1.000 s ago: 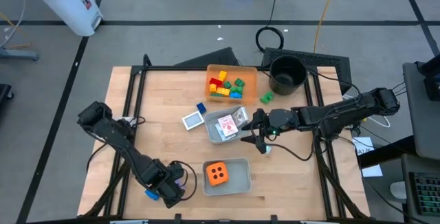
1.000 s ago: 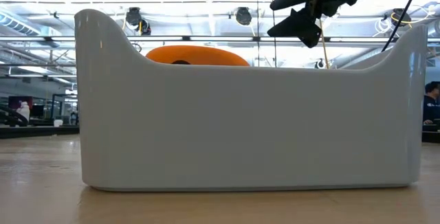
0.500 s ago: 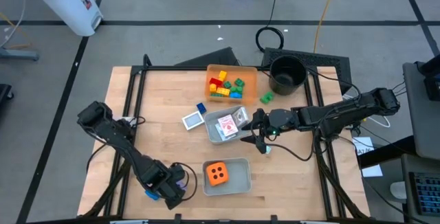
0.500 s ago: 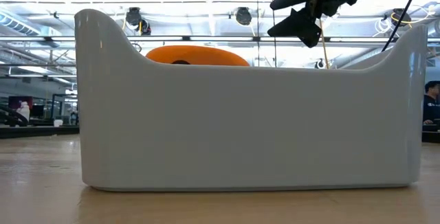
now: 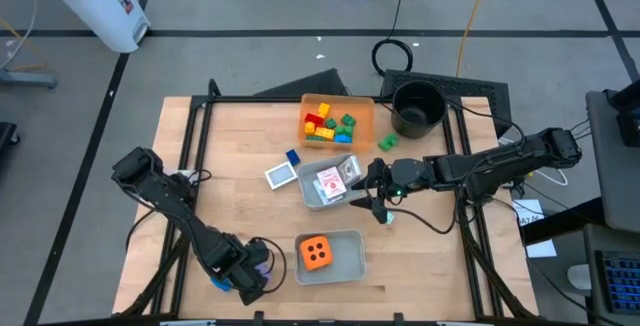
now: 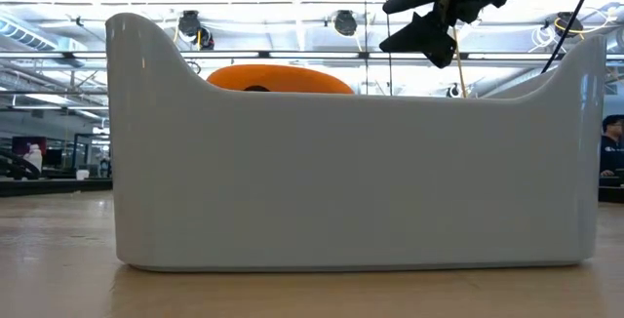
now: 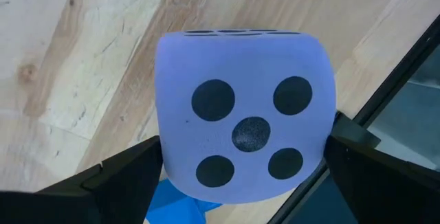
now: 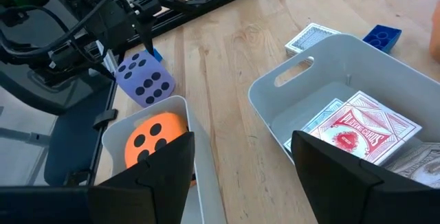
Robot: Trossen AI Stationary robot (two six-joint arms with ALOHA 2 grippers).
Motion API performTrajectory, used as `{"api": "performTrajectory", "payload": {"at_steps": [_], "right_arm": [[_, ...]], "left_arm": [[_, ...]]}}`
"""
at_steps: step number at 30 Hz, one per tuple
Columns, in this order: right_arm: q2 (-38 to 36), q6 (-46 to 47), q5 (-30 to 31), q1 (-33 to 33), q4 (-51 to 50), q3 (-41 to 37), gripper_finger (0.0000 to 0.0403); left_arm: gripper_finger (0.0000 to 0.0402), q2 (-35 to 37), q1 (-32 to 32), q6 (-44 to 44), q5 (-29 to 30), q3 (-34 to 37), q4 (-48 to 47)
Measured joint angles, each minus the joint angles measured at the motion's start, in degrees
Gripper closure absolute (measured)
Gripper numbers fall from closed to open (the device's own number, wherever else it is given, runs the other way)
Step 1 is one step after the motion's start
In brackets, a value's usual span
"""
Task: Pick & Place Toys
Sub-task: Put the purple dice into the bottom gray bin
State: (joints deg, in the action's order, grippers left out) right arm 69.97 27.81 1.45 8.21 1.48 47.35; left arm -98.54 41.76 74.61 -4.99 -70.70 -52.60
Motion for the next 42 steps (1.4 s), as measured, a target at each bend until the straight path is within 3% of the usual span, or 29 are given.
{"api": "performTrajectory", "payload": {"at_steps": [26, 35, 42], "right_arm": [[0.0, 0.0, 0.0, 0.0, 0.0, 0.0, 0.0165], [0.0, 0.0, 0.0, 0.0, 0.0, 0.0, 0.0165], [0.0, 0.0, 0.0, 0.0, 0.0, 0.0, 0.0165]], "left_arm": [[0.0004, -1.2, -0.2, -0.6, 5.1, 0.0, -4.3], [0.0066, -1.2, -0.4, 0.4, 5.2, 0.0, -4.5], [0.0076, -0.6, -0.4, 2.7, 5.5, 0.2, -4.5]]}}
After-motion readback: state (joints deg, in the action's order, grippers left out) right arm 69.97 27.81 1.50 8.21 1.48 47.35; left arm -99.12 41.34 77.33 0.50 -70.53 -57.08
